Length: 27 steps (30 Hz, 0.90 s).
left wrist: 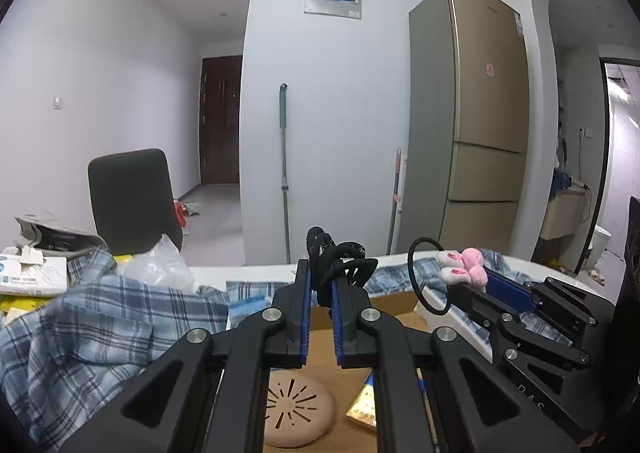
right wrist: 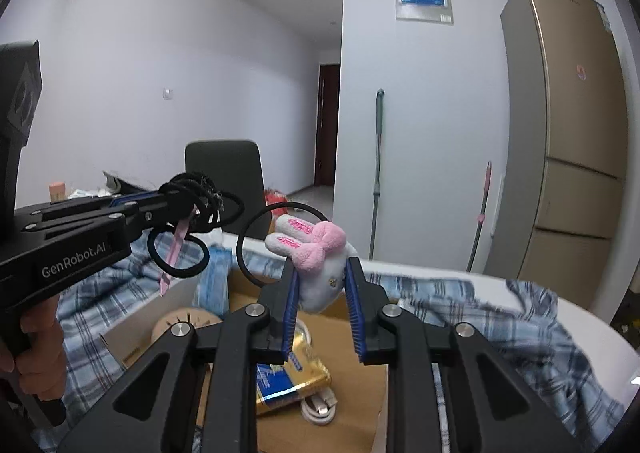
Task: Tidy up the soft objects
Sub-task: 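Lift the scissors with the left tool while the right carries the bunny tie over the box, then lower the scissors and bunny tie into the box and open both tools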
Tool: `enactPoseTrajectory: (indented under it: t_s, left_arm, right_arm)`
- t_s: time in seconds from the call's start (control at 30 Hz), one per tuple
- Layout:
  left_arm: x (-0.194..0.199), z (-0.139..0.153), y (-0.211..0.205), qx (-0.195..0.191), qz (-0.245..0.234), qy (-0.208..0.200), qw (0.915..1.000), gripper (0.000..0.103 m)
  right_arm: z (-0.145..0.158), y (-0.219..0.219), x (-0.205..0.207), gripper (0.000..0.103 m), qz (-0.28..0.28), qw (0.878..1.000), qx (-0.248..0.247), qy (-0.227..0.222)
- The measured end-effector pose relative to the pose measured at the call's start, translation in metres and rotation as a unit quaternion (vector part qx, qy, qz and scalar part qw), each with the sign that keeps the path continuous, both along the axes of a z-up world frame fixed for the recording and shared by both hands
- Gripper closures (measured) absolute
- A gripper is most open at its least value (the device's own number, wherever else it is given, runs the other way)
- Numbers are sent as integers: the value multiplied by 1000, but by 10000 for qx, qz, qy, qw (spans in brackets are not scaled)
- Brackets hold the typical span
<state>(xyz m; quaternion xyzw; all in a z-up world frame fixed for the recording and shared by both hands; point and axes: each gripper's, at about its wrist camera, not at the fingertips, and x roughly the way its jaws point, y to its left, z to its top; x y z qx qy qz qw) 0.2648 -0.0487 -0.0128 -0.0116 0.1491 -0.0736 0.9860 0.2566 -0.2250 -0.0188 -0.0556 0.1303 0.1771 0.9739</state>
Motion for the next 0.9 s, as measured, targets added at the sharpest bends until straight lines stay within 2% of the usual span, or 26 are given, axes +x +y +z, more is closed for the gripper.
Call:
enactPoseTrajectory:
  t_s: [0.37,0.67,0.77,0.8,0.87,0.9]
  left_arm:
    - [8,-48,-9,297,-109,81,9995,93]
    - [1,-55,-11,250,-6,-9,9997,93]
    - [1,-52,-10,243,11,-19,9997,93]
    - [0,-51,-10,235,31,-26,9997,93]
    - [0,-49,-10,218,60,-39,9997,82]
    - [0,-50,-10,212,58,-34,9998,64]
  right_arm:
    - [-6,-2,5,82,-8,9999,26,107]
    - [-6,-2,4,81,-5,9999,13,108]
    - [-6,-3,4,70,-14,9999,-2,104]
    - [-5,-3,3,61,-14,10000,-1,96]
    - [-5,-4,4,50,-7,10000,4,85]
    - [-5,-5,4,49,-6,10000,5,82]
